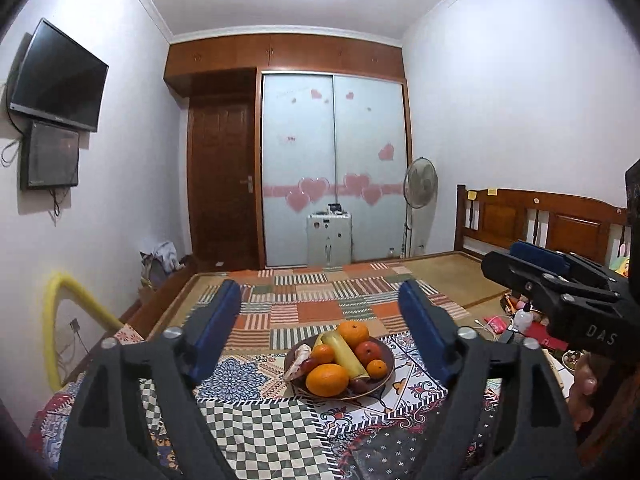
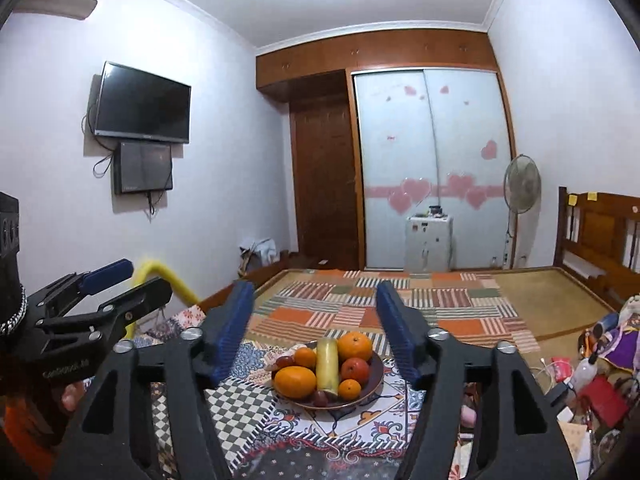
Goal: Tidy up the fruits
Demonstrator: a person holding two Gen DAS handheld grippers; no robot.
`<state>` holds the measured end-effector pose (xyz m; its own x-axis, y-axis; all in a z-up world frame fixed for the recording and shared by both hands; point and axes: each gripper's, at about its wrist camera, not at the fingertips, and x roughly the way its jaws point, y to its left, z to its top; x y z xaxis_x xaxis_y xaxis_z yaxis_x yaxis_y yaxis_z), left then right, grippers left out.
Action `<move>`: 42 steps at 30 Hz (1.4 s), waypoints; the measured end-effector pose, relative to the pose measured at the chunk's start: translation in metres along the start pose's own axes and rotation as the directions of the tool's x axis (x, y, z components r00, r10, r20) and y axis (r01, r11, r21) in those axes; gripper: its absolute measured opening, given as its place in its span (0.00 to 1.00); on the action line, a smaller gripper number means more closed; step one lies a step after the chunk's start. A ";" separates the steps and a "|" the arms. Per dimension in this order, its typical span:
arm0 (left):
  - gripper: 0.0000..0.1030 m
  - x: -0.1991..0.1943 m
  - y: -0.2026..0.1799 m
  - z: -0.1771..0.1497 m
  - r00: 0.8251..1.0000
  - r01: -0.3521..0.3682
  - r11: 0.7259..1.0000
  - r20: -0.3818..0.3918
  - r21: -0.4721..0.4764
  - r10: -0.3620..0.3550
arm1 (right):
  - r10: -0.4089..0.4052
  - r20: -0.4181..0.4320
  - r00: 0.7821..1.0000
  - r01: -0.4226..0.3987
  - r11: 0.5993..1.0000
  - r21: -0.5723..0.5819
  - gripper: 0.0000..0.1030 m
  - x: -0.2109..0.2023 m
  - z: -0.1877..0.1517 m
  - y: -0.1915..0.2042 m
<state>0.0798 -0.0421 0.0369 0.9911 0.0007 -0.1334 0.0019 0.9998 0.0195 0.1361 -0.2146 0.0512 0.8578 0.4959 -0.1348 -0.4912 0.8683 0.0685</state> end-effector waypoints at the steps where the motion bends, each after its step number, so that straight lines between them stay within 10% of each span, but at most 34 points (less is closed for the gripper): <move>1: 0.84 -0.003 0.000 0.000 1.000 -0.002 1.000 0.004 -0.002 0.002 | -0.002 0.000 1.000 0.002 1.000 0.002 0.70 0.002 -0.001 -0.001; 12: 0.98 -0.025 -0.002 -0.001 1.000 -0.022 1.000 0.021 -0.003 0.022 | -0.065 0.015 0.998 0.065 0.998 -0.005 0.94 -0.013 -0.007 -0.002; 42: 1.00 -0.019 -0.001 -0.011 1.000 -0.005 1.000 0.007 -0.023 0.005 | -0.087 0.016 0.996 0.087 0.996 -0.020 1.00 -0.022 -0.014 -0.001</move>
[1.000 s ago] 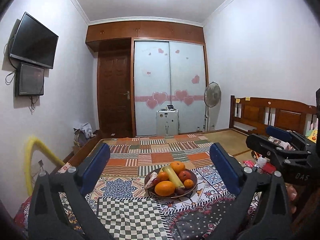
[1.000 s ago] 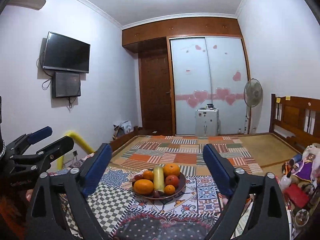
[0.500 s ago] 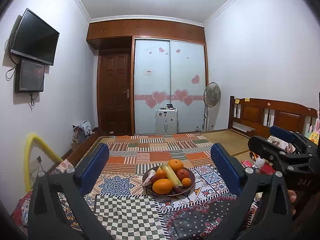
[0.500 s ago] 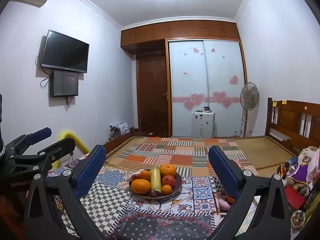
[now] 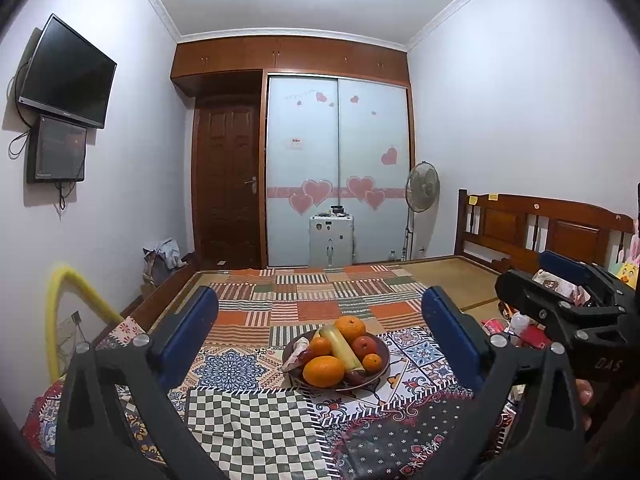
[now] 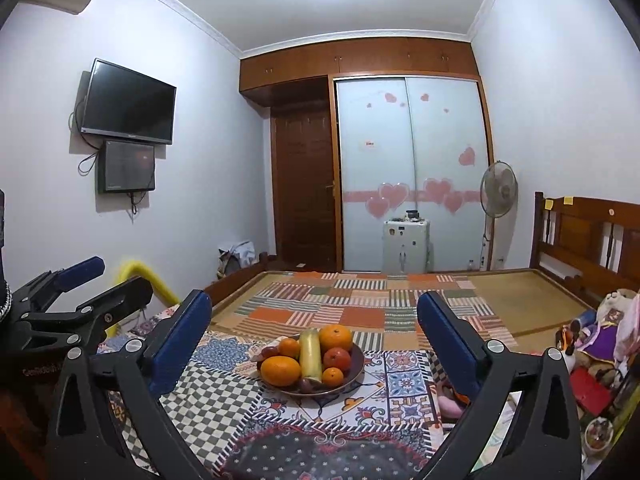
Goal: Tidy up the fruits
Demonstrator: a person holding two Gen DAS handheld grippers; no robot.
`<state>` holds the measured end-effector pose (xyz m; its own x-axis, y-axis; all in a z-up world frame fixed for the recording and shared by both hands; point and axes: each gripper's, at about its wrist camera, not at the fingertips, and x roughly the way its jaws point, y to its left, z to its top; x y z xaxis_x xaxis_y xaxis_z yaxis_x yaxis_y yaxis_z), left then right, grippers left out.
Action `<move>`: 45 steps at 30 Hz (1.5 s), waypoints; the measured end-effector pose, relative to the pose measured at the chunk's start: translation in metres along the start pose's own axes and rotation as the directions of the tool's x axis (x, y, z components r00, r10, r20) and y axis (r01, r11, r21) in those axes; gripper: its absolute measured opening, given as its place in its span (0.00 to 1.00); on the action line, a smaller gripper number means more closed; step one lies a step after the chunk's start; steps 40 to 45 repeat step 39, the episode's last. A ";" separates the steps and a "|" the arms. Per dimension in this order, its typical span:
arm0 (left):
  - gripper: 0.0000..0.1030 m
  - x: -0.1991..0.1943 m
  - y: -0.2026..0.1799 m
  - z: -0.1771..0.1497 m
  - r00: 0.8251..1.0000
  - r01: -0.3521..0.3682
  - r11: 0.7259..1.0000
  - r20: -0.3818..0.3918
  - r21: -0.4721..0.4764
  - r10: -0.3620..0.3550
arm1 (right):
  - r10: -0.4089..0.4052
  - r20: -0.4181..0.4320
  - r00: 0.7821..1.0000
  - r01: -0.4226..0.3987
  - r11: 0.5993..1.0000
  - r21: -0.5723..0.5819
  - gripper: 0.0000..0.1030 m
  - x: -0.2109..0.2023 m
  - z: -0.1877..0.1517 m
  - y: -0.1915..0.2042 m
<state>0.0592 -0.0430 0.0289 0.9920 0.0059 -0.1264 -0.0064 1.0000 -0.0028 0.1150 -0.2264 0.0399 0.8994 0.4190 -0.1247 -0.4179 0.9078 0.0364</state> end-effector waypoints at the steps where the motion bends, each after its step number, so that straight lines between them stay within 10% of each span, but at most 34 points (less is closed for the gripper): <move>1: 1.00 0.000 0.000 -0.001 1.000 0.000 1.000 0.000 0.001 0.000 | 0.000 0.001 1.000 0.000 1.000 0.000 1.00 -0.001 0.000 0.000; 45: 1.00 0.002 0.000 -0.001 0.999 0.031 1.000 -0.011 -0.003 -0.031 | -0.001 -0.014 1.000 0.001 1.000 0.012 1.00 0.001 0.002 -0.002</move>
